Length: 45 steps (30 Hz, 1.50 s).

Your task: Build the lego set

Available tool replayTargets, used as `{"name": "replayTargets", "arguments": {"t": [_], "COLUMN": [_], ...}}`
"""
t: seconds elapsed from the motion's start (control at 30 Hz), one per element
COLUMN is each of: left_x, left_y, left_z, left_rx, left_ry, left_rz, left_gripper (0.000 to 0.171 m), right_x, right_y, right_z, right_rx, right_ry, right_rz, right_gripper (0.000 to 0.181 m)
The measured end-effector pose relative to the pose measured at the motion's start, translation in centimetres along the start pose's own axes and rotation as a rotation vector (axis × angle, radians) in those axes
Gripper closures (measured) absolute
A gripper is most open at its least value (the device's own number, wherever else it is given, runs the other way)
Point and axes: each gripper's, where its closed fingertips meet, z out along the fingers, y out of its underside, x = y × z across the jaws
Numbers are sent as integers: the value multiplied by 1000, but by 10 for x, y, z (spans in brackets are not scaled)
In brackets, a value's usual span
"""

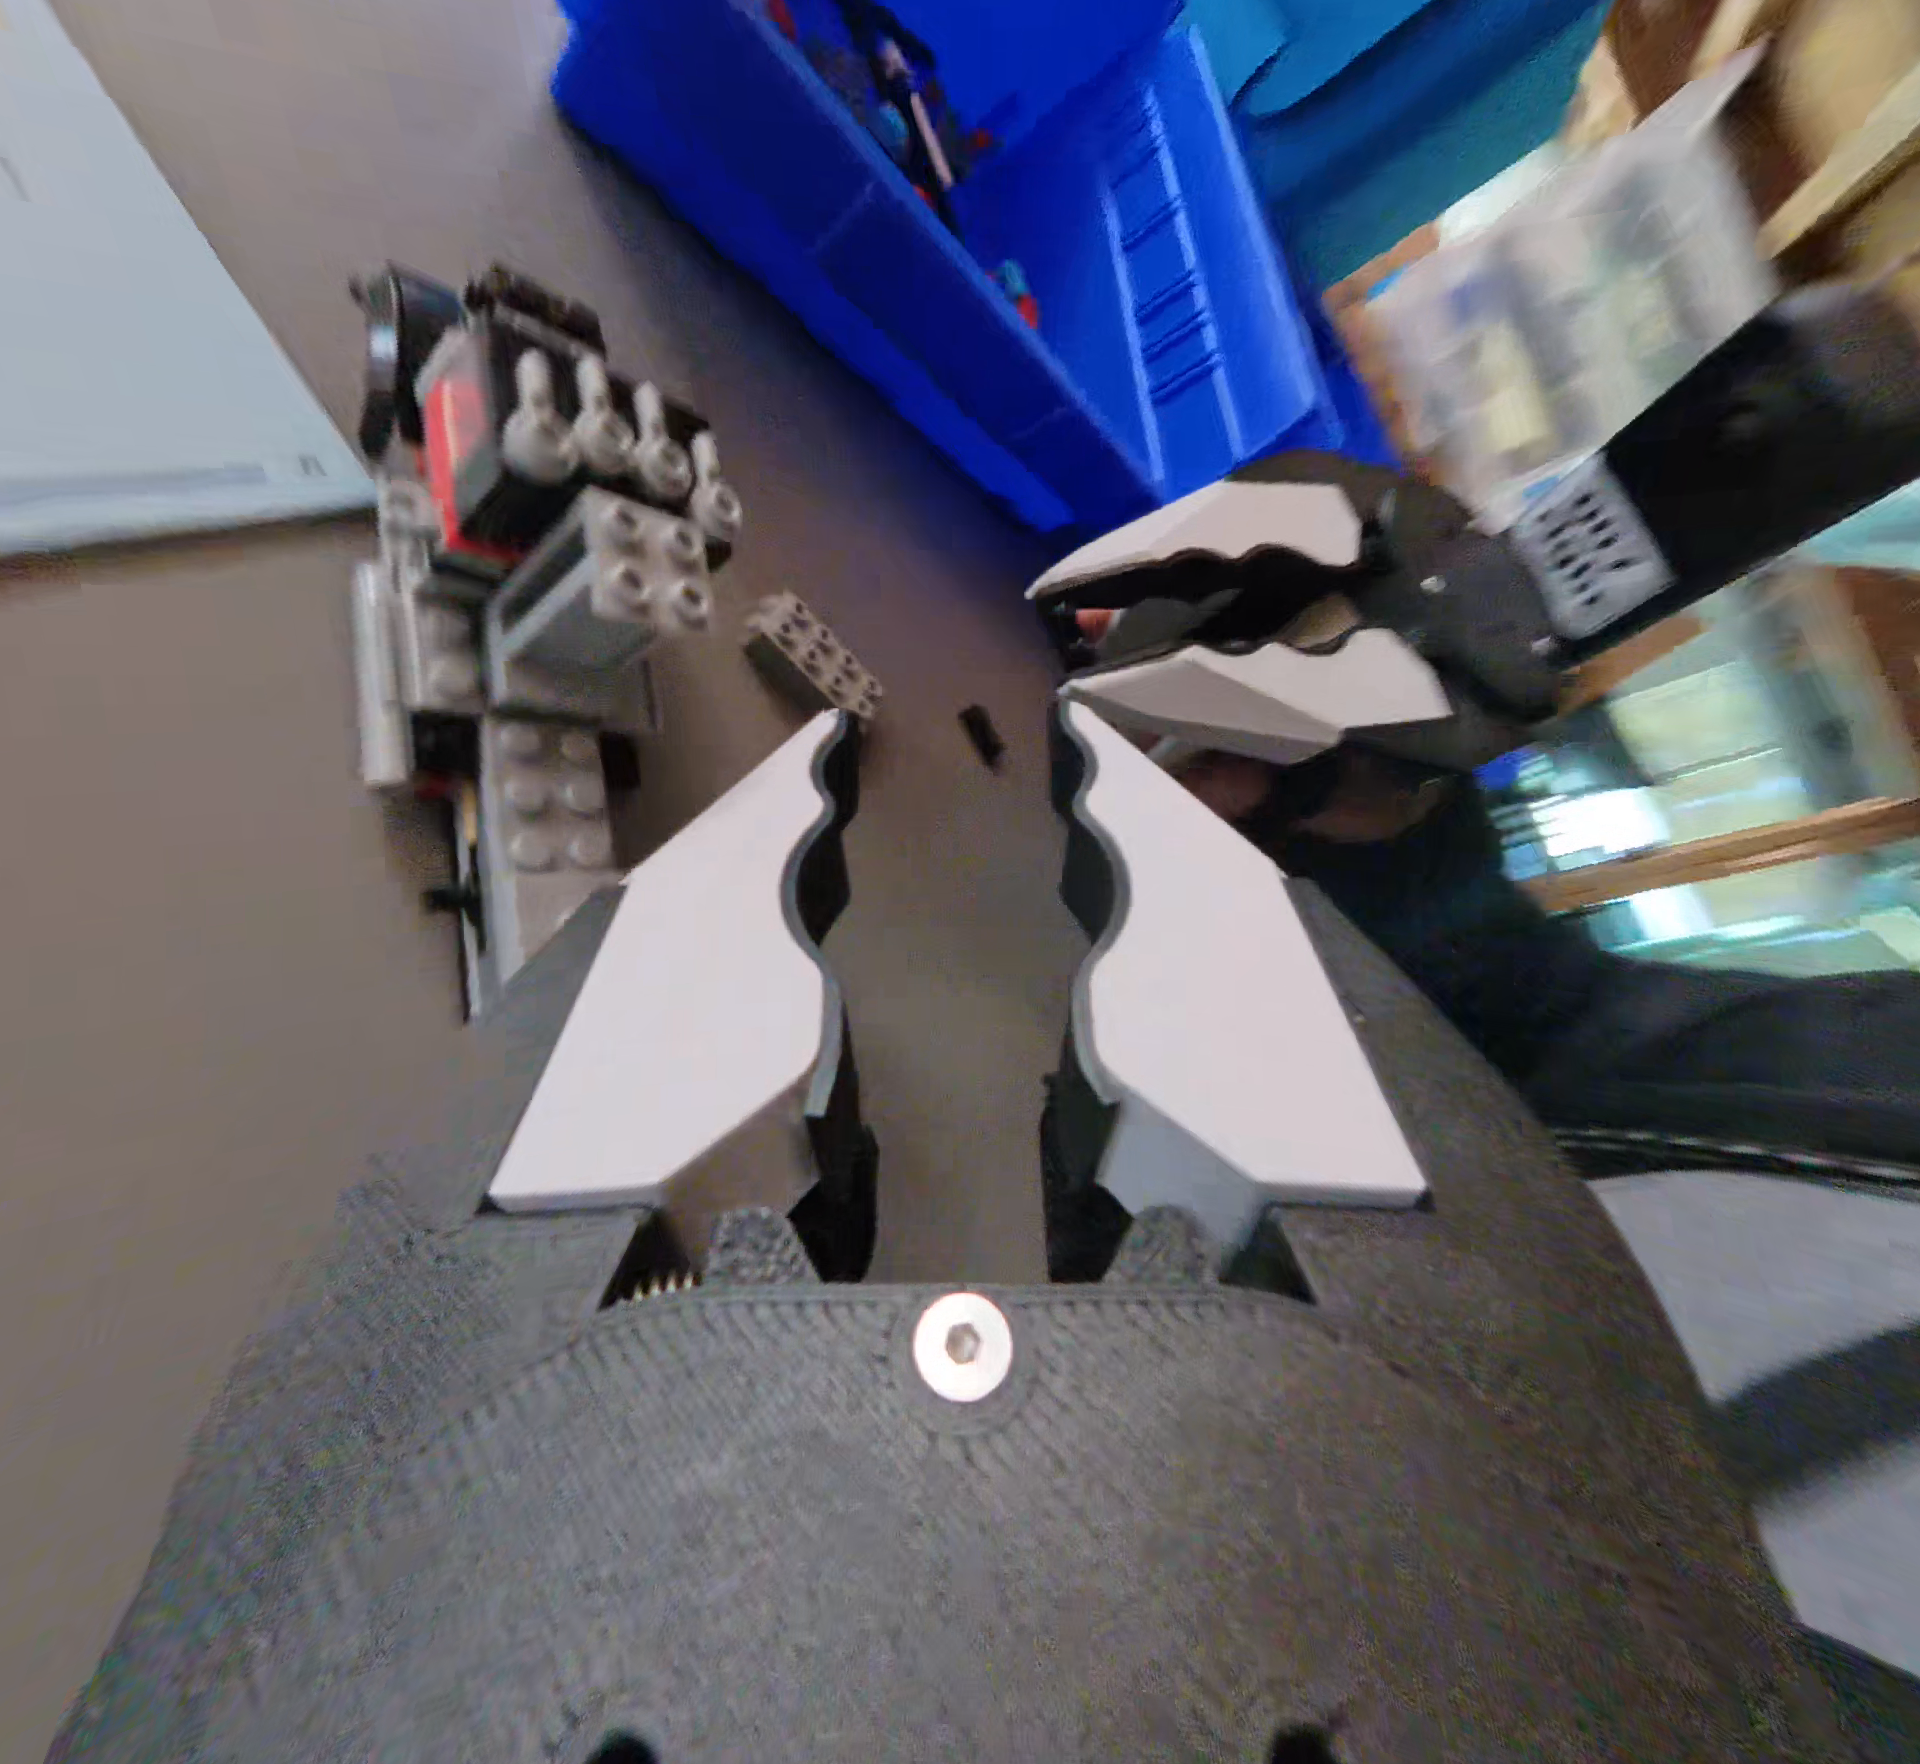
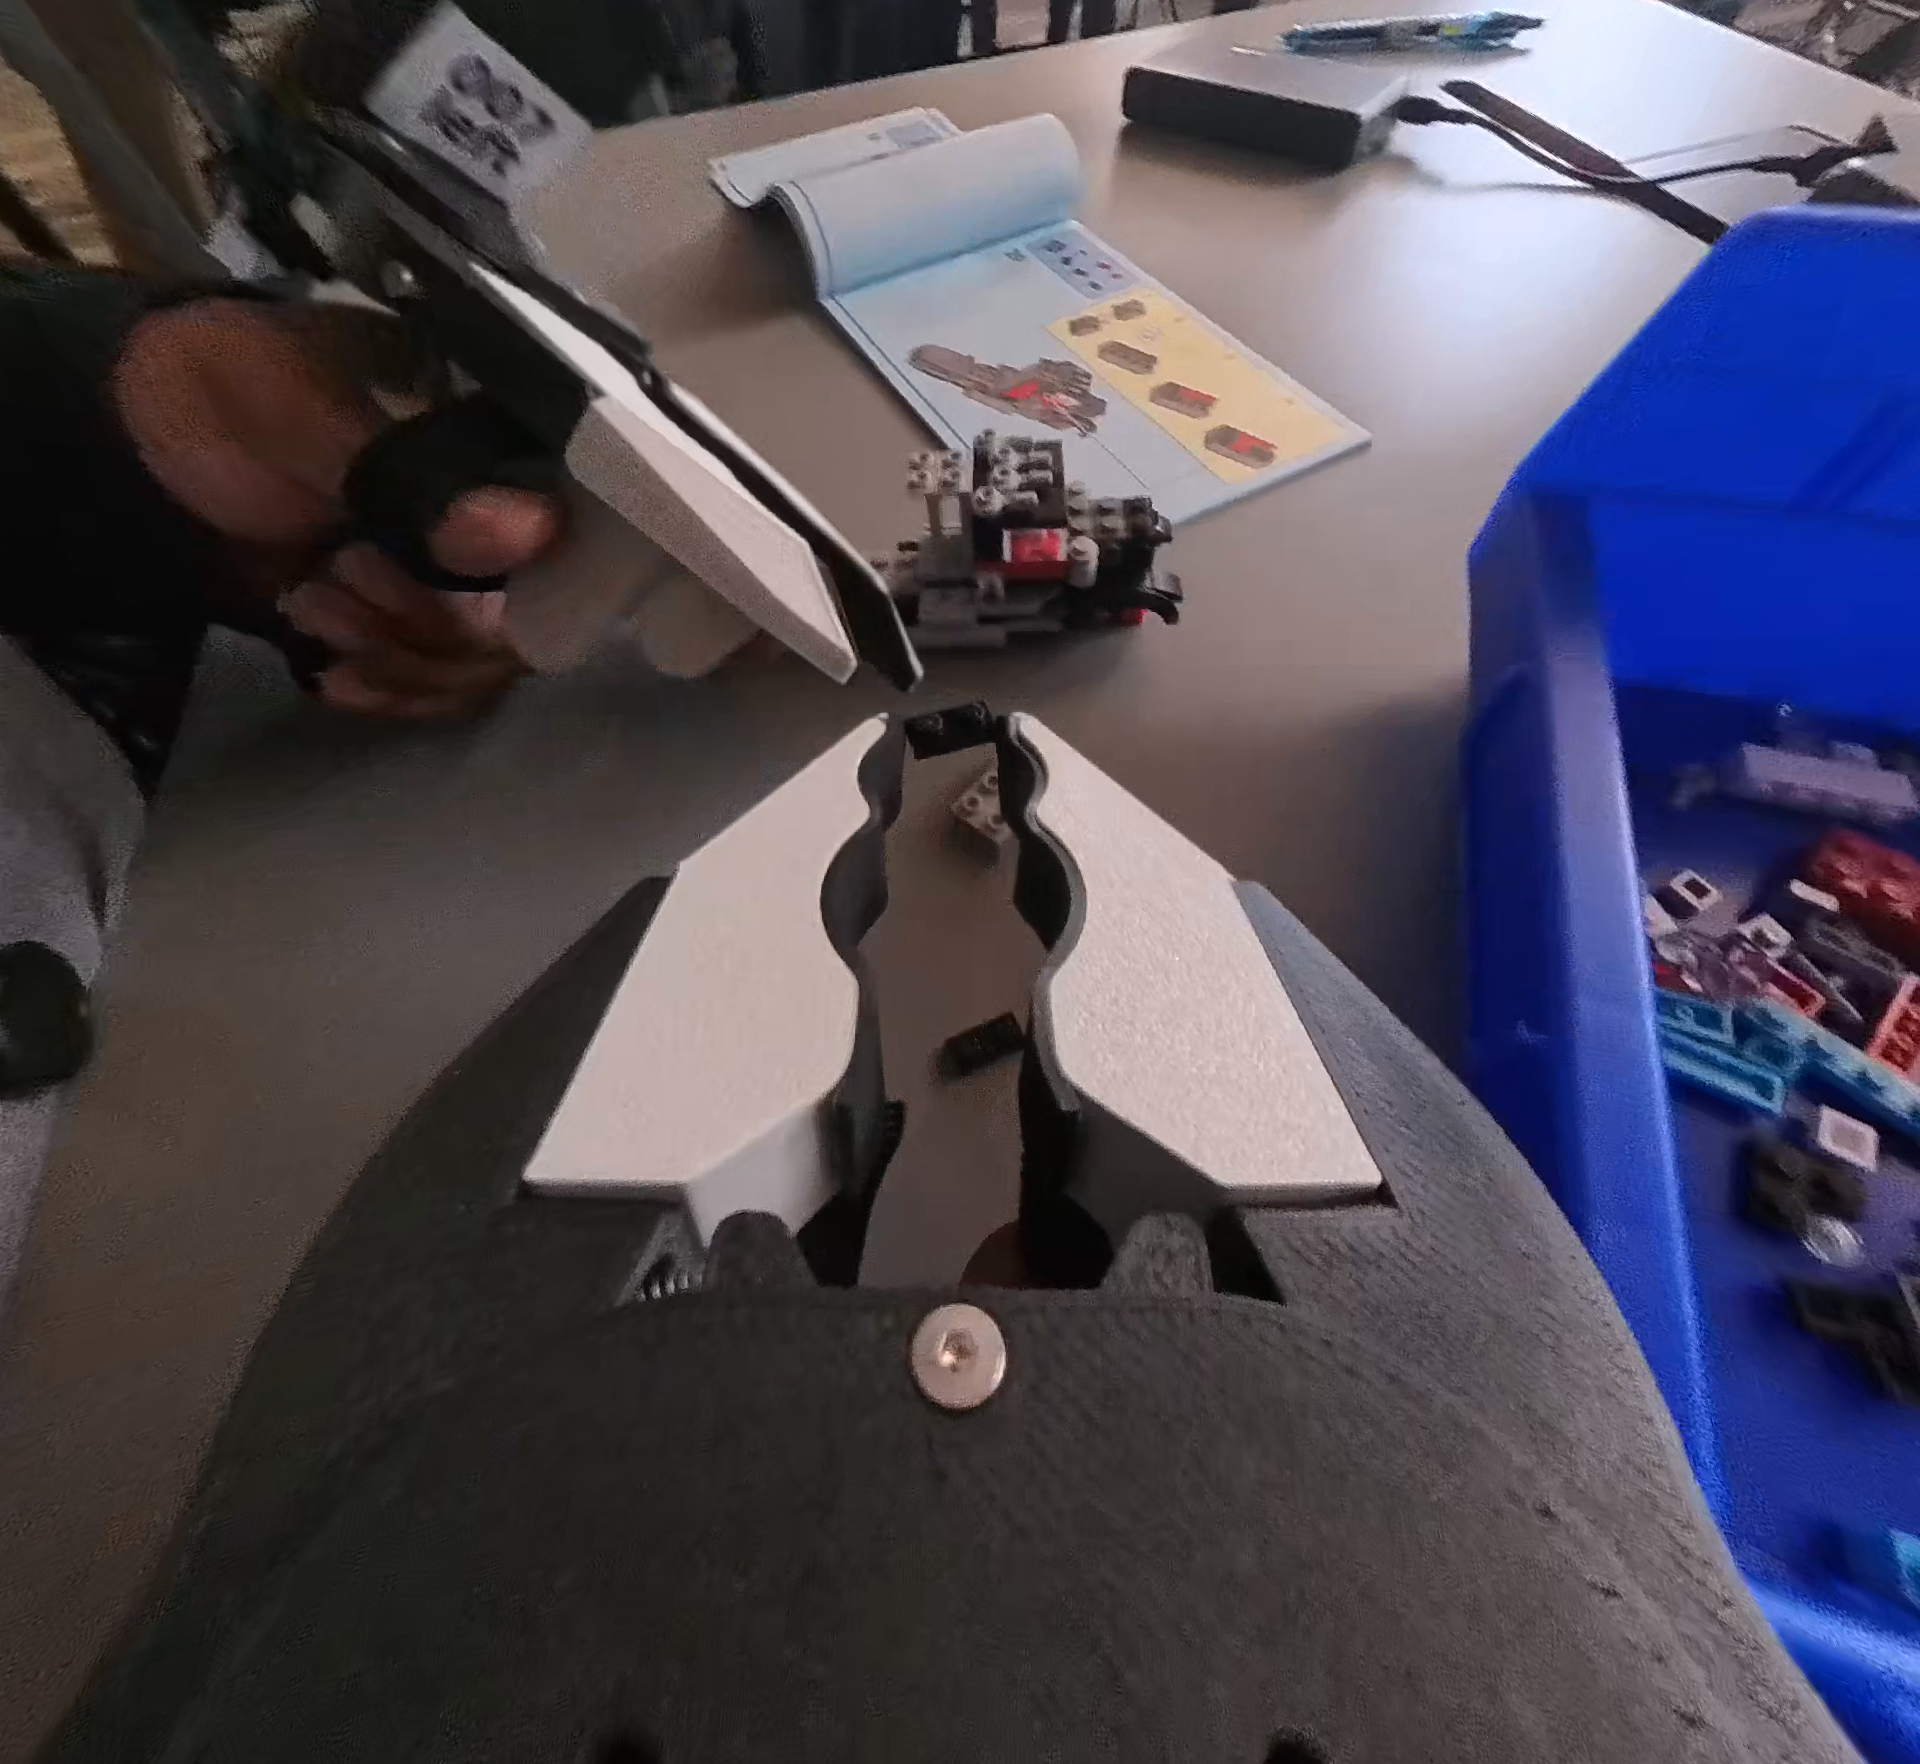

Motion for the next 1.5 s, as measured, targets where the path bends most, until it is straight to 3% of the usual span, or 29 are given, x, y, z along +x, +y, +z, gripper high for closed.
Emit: {"name": "replayTargets", "arguments": {"t": [0.27,0.37,0.9,1.17,1.5], "left_x": [-21,-25,-30,-28,-19], "left_y": [1,3,4,5,5], "left_z": [18,23,31,32,31], "left_rx": [-136,-188,-269,-271,-251], "left_ry": [-286,-324,-336,-324,-257], "left_rz": [460,547,729,741,747], "left_gripper": [132,131,134,144,142], "right_x": [2,3,-4,-3,-2], "right_y": [8,7,7,7,7], "right_z": [-10,-16,-26,-25,-26], "right_rx": [-11,13,38,37,43], "right_ry": [19,0,-38,-40,-45], "right_rz": [21,47,82,90,98], "right_gripper": [163,163,163,162,162]}}
